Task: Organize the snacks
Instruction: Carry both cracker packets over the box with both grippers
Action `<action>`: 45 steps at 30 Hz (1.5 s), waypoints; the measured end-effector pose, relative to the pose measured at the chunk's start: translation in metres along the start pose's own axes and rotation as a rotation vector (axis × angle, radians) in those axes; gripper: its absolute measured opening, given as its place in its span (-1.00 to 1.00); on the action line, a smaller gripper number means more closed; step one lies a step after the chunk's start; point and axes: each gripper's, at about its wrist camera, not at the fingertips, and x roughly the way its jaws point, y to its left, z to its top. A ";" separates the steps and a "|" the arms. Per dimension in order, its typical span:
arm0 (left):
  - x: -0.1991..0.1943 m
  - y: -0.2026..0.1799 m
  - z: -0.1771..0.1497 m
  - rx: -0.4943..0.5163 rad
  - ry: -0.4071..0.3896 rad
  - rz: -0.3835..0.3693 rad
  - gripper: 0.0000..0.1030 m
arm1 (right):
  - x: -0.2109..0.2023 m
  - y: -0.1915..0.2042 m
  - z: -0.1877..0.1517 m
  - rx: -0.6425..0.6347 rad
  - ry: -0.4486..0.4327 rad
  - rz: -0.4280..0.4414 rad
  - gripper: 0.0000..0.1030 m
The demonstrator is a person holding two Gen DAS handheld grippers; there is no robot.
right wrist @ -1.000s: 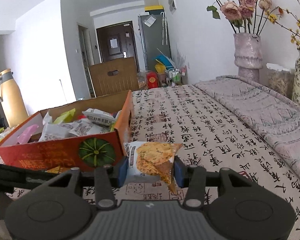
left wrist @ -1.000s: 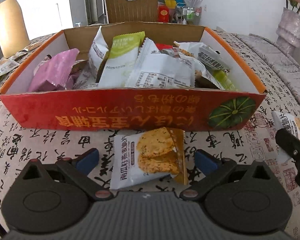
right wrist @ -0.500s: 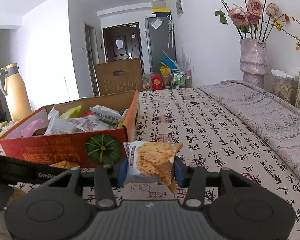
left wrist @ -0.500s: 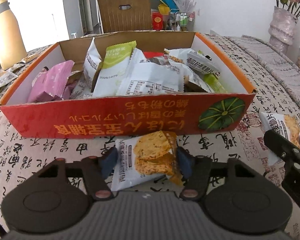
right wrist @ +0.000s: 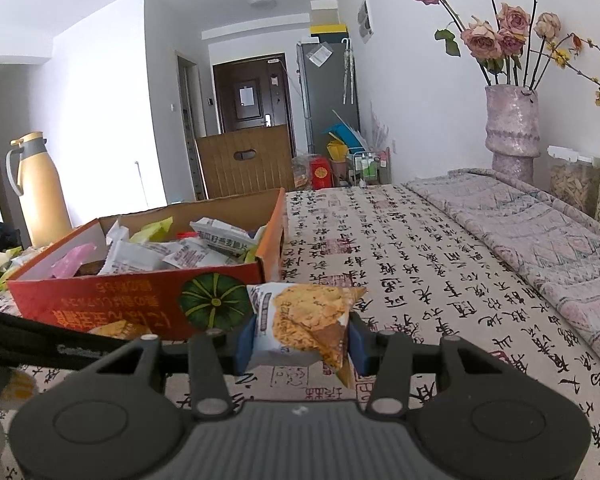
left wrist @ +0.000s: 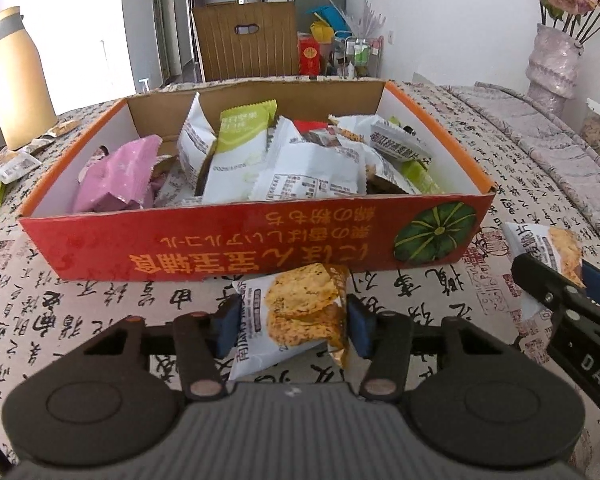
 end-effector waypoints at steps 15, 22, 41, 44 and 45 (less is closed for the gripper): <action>-0.058 0.031 0.011 -0.009 -0.161 -0.042 0.06 | -0.013 0.021 0.014 -0.059 -0.039 0.024 -0.10; -0.071 0.051 0.028 -0.024 -0.223 -0.039 0.06 | -0.014 0.046 0.034 -0.083 -0.079 0.044 -0.10; -0.047 0.098 0.089 -0.070 -0.298 0.024 0.06 | 0.035 0.091 0.088 -0.099 -0.109 0.060 -0.10; -0.039 0.103 0.096 -0.079 -0.304 0.029 0.06 | 0.047 0.097 0.094 -0.103 -0.107 0.065 -0.10; -0.036 0.104 0.098 -0.082 -0.306 0.031 0.06 | 0.051 0.098 0.095 -0.104 -0.105 0.066 -0.10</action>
